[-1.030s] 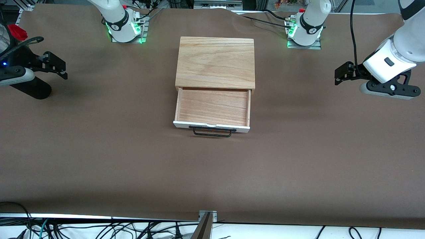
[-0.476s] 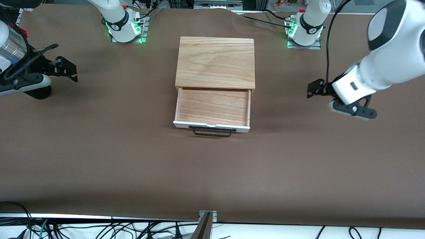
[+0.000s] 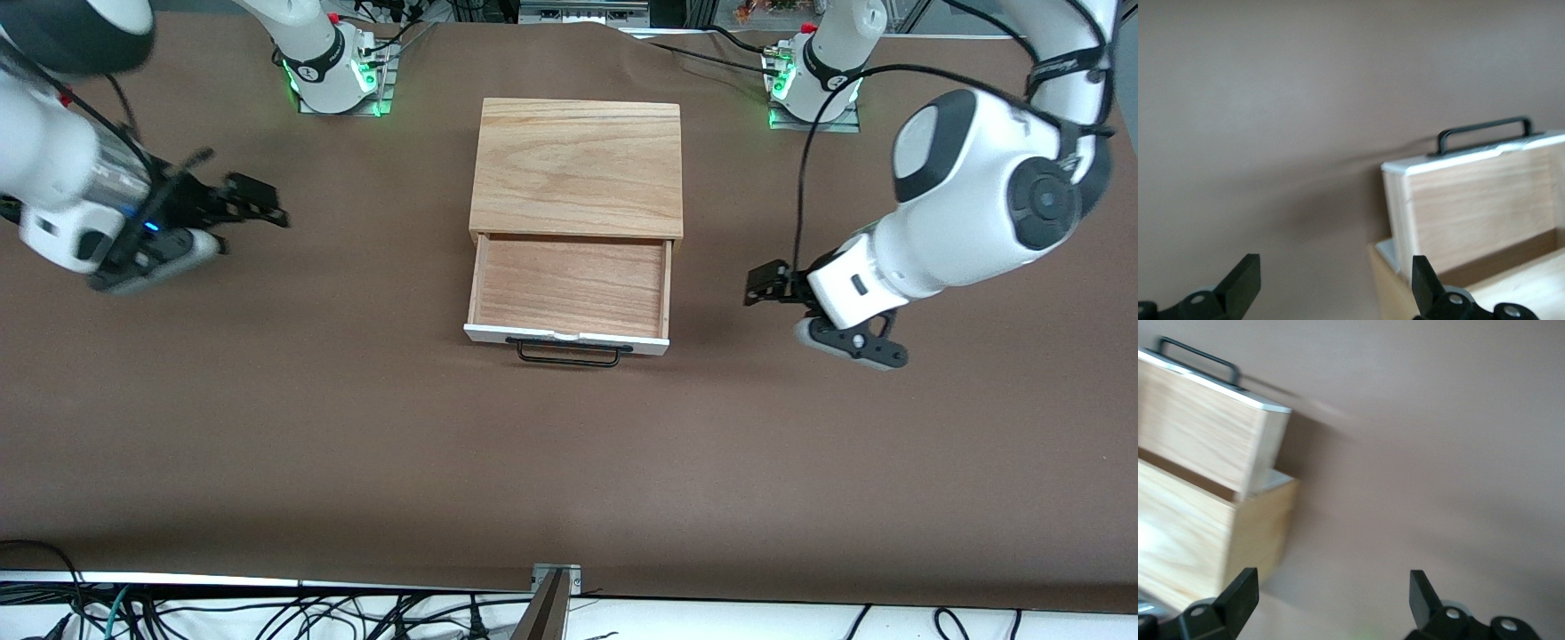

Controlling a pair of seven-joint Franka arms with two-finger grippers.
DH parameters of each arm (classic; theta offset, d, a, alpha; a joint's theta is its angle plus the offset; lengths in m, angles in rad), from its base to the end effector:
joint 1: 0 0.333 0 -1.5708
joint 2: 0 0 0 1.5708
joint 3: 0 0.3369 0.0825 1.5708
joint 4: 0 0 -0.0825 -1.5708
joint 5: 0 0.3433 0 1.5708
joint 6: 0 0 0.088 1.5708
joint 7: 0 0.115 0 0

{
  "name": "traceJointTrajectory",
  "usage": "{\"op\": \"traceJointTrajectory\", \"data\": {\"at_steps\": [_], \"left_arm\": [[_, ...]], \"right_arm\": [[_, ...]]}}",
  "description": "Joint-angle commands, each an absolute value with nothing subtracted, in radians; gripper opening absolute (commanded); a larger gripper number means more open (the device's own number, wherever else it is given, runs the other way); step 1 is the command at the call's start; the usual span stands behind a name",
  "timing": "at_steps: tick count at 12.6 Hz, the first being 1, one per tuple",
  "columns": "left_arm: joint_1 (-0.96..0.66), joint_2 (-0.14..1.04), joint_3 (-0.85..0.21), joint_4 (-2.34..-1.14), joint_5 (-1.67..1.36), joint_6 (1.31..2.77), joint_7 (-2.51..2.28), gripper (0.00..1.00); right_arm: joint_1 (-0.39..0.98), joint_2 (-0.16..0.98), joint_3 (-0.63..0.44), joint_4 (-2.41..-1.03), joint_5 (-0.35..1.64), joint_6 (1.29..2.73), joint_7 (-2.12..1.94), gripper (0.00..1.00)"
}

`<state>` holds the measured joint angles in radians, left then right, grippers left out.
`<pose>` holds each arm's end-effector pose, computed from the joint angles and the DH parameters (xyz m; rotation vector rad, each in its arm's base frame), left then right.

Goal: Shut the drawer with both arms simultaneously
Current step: 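Move the left gripper and the right gripper toward the drawer front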

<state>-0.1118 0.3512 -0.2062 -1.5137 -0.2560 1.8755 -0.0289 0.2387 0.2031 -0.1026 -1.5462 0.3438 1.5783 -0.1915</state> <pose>0.6024 -0.2004 0.4944 2.8135 -0.2835 -0.0541 0.5580 0.1209 0.5446 -2.7757 -0.4136 0.2259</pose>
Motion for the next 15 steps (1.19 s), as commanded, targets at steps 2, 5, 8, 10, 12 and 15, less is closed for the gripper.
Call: {"op": "traceJointTrajectory", "data": {"at_steps": [2,5,8,10,12,15], "left_arm": [[-0.162,0.434,-0.199,-1.489,-0.336,2.015,-0.060,1.00],[-0.207,0.498,-0.199,-1.491,-0.344,2.106,-0.060,1.00],[-0.251,0.563,-0.199,-1.489,-0.357,2.186,-0.058,1.00],[-0.281,0.606,-0.199,-1.489,-0.415,2.317,-0.060,1.00],[-0.313,0.636,-0.199,-1.491,-0.439,2.384,-0.060,1.00],[-0.330,0.672,-0.199,-1.491,-0.471,2.387,-0.058,1.00]], "right_arm": [[0.294,0.372,-0.106,-1.516,0.495,1.721,-0.161,1.00],[0.308,0.474,-0.106,-1.503,0.664,1.775,-0.127,1.00],[0.310,0.583,-0.098,-1.436,0.784,1.827,-0.133,1.00],[0.310,0.650,-0.057,-1.388,0.799,1.891,-0.123,1.00],[0.311,0.699,-0.022,-1.387,0.863,1.989,-0.127,1.00],[0.351,0.726,-0.005,-1.388,0.870,2.062,-0.127,1.00]]}}
